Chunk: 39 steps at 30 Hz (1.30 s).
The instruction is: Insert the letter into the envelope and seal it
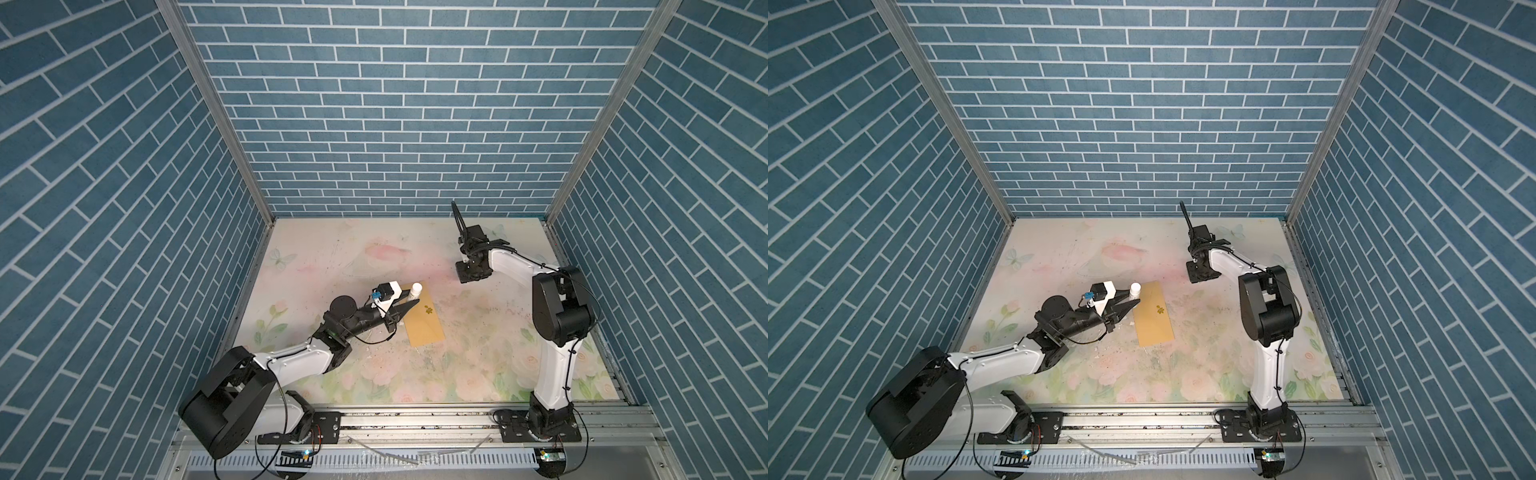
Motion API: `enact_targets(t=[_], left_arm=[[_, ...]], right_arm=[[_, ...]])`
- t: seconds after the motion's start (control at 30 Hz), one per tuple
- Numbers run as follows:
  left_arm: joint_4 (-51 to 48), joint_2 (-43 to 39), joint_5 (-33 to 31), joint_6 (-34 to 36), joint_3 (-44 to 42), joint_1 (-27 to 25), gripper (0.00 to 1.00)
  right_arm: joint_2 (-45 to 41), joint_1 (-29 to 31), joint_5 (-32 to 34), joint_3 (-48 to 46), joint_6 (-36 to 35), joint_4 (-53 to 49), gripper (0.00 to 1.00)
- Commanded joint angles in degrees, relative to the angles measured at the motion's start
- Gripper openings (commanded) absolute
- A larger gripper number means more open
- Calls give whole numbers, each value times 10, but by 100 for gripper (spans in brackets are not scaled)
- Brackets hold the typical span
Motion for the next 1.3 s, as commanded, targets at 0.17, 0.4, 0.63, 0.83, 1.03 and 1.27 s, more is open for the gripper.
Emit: enact_targets(t=[0.17, 0.4, 0.63, 0.83, 1.03, 1.27], left_arm=[[8, 9, -1, -4, 4, -3, 0], [14, 18, -1, -6, 6, -3, 0], [17, 25, 0, -5, 9, -3, 0], [17, 30, 0, -6, 11, -3, 0], [17, 34, 2, -6, 12, -3, 0], [16, 38, 5, -2, 11, -3, 0]], right_arm=[[27, -8, -2, 39, -11, -10, 41], [40, -9, -3, 45, -11, -12, 35], [45, -11, -6, 51, -11, -16, 27], [46, -11, -5, 54, -12, -19, 22], [33, -11, -7, 54, -12, -23, 20], [-47, -11, -35, 23, -17, -20, 16]])
